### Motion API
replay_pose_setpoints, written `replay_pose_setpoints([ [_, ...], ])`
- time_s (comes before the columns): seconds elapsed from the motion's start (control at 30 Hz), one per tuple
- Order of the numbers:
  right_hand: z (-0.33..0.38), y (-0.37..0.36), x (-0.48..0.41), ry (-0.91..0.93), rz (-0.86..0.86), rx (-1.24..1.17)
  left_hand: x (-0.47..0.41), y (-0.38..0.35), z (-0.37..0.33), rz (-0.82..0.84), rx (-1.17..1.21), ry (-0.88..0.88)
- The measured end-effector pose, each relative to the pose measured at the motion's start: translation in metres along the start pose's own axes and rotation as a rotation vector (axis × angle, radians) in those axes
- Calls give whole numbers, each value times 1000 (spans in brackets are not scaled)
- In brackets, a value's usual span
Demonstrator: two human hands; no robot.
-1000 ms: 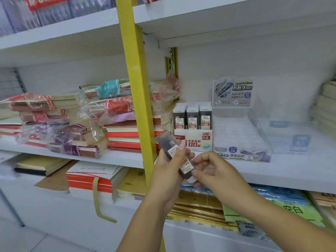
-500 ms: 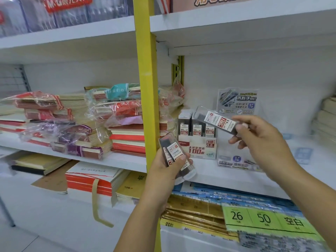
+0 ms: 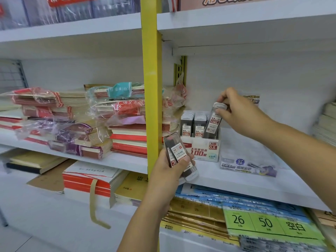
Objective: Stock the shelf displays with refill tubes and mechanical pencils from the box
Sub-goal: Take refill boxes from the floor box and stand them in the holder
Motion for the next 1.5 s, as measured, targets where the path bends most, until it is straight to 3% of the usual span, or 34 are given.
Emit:
replay_pose_setpoints([
  [0.23, -5, 2, -6, 33, -111, -100, 0, 2, 1, 11, -6, 2],
  [0.47, -22, -23, -4, 18, 35, 40, -1, -1, 3, 40, -32, 5],
  [0.6, -29, -17, 9, -38, -87, 86, 1, -3, 2, 85, -45, 11],
  [0.7, -14, -11, 38, 8, -203, -107, 2, -6, 1, 136, -74, 14],
  [0.83, 15, -36, 77, 17, 69, -546, 6, -16, -3, 231, -155, 17],
  [0.93, 24, -50, 90, 22, 189, -635, 8, -22, -4, 281, -230, 0],
  [1.17, -1, -35, 89, -148, -16, -915, 8, -10, 3, 233, -130, 41],
  [1.27, -8, -27, 89, -193, -34, -894, 7, -1, 5, 148, 22, 68],
  [1.4, -3, -32, 96, -154, 169, -799, 6, 9, -1, 37, 146, 18],
  [1.5, 5, -36, 101, -74, 239, -590, 6, 12, -4, -28, 126, -18],
])
Point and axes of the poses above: each hand's wrist, its own x-axis away from the middle knuckle, its own y-axis out of the back of the hand, z = x × y, the point moved 6 cm from there along -x, towards the middle knuckle, and after that the axes turned 6 degrees about -x, right-handed, at the moved point
